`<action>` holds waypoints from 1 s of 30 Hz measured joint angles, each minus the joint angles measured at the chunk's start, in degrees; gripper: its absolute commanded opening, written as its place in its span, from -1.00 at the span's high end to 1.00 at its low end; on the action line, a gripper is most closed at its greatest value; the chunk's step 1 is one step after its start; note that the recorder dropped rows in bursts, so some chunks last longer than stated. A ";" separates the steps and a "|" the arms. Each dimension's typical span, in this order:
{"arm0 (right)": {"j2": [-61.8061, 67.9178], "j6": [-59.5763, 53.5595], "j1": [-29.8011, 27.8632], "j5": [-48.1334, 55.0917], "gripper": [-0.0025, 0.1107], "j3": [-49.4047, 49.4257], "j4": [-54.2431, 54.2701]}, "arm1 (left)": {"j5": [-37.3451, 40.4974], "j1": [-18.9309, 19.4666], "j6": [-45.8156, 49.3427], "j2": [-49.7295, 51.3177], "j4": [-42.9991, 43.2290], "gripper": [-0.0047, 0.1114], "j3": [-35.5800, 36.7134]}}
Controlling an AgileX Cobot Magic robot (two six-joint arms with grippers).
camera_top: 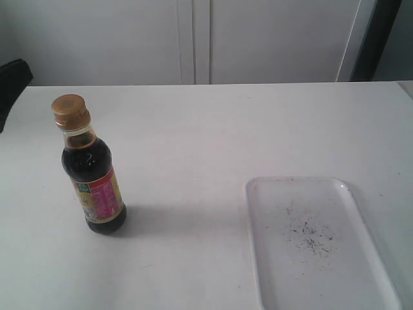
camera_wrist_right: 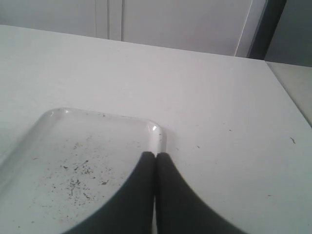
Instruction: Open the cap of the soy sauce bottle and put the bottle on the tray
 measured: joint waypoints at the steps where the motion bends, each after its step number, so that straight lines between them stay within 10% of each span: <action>1: 0.00 0.00 0.00 0.00 0.96 0.00 0.00 | -0.62 0.00 -0.23 0.91 0.26 -0.89 -0.30; 18: 0.00 0.00 0.00 -0.53 0.96 0.00 -0.24 | 8.94 -13.39 3.59 12.93 -3.80 -0.81 -9.69; 30: 0.00 0.00 0.00 -0.53 0.96 0.00 -0.24 | 9.26 -14.52 8.19 20.32 -9.35 -0.82 -13.18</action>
